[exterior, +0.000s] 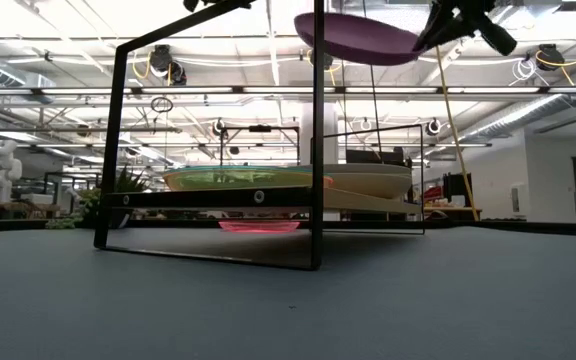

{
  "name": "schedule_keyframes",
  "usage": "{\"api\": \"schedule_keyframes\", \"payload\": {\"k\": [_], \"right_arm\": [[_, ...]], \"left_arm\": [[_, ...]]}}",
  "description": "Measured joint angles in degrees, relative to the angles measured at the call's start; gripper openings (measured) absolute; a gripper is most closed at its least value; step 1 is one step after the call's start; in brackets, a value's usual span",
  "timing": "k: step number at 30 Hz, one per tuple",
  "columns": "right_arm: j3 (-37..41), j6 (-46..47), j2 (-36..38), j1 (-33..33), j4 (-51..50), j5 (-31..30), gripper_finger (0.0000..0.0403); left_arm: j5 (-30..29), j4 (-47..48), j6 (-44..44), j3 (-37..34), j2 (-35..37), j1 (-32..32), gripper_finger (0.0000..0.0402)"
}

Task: Place and stack plates onto a shelf
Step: Stack the purple plate on top of the light gray plate on the shelf

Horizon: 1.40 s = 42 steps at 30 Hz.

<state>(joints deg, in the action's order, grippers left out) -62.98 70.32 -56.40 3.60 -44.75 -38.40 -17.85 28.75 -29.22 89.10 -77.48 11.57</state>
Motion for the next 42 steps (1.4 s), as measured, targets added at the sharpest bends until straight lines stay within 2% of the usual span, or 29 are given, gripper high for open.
{"api": "schedule_keyframes", "payload": {"k": [3, 8, 13, 19, 22, 26, 30, 33, 42], "right_arm": [[1.85, 2.68, 0.00, 0.00, 2.23, 2.32, 0.0000], [6.37, 5.62, 0.00, 0.02, 11.83, 4.24, 0.0000], [13.89, 9.26, 0.00, 0.04, 26.76, 5.71, 0.0000], [25.45, 15.62, 0.00, 0.04, 49.37, 5.71, 0.0000], [29.49, 18.39, 0.00, 0.04, 55.35, 5.60, 0.0000], [31.48, 20.56, -0.02, -0.15, 55.53, 5.62, 0.0000], [31.57, 24.05, 0.00, -0.80, 51.02, 5.93, 0.0000], [31.62, 26.75, 0.00, -1.94, 48.22, 8.82, 0.0000], [31.62, 26.58, -0.15, -5.26, 42.78, 15.13, 0.0000]], "left_arm": [[0.02, 0.35, -0.98, 0.00, 0.04, 0.05, 0.0305], [0.04, 3.24, -2.46, 0.00, -0.26, 0.02, 0.0305], [0.01, 7.66, -2.49, 0.00, -0.14, 0.02, 0.0305], [-0.02, 11.49, -1.81, 0.00, -0.19, -0.09, 0.0305], [-0.04, 12.05, -2.28, 0.00, -0.19, -0.13, 0.0305], [-0.09, 12.26, -2.33, 0.00, -0.19, -0.13, 0.0305], [-0.16, 12.29, -2.40, 0.00, -0.19, -0.13, 0.0305], [-0.17, 12.29, -2.44, 0.00, -0.19, -0.13, 0.0305], [-0.88, 13.16, -1.32, 0.00, -0.61, 0.20, 0.0305]]}}
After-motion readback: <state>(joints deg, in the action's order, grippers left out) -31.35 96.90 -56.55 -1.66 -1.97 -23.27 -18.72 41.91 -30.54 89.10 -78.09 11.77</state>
